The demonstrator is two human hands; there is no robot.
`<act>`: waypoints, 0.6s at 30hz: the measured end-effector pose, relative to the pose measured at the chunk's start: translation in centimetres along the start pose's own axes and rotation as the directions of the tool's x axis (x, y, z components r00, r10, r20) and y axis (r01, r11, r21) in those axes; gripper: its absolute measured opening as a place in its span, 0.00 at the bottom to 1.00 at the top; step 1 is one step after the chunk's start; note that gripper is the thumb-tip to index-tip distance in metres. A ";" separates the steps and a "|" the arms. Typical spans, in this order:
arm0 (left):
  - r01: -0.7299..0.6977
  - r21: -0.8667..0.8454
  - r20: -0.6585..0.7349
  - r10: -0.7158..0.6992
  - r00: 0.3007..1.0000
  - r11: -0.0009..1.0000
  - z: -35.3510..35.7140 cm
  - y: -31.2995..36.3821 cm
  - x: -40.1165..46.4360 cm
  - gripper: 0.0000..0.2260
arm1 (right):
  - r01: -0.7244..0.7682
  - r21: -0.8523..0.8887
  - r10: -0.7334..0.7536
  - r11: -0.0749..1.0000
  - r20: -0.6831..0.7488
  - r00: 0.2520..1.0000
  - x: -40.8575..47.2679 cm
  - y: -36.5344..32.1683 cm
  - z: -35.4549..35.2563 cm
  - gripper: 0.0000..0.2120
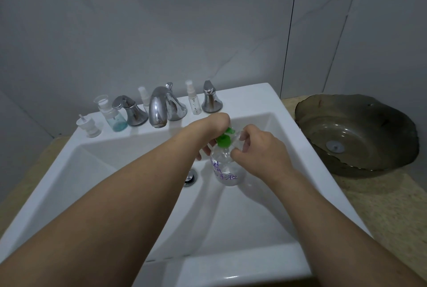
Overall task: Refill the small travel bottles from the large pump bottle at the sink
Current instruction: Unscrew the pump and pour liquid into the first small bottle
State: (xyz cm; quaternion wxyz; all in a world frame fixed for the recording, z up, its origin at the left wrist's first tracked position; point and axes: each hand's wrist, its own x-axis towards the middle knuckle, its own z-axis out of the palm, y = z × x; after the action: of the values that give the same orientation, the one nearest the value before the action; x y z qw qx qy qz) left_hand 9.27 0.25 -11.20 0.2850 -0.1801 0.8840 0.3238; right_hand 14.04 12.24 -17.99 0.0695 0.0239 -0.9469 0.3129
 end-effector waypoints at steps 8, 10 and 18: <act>-0.037 0.005 -0.049 0.037 0.998 0.999 1.0 0.2 -0.4 0.13 | -0.017 -0.029 0.018 0.999 0.059 0.998 0.1 0.3 0.3 0.13; -0.042 0.005 -0.051 0.042 0.998 0.999 1.2 0.2 -0.2 0.13 | -0.031 -0.019 0.032 0.999 0.068 0.997 0.1 0.4 0.3 0.13; 0.009 -0.029 -0.044 -0.010 0.999 1.000 0.9 -0.1 -0.4 0.17 | -0.013 -0.025 0.014 1.000 0.052 0.999 0.2 0.2 0.2 0.14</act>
State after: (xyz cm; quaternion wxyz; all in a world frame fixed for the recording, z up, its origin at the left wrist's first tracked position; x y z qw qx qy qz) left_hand 9.97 0.81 -11.54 0.2642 -0.1956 0.8844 0.3313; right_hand 13.84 12.30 -18.24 0.0430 0.0248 -0.9523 0.3010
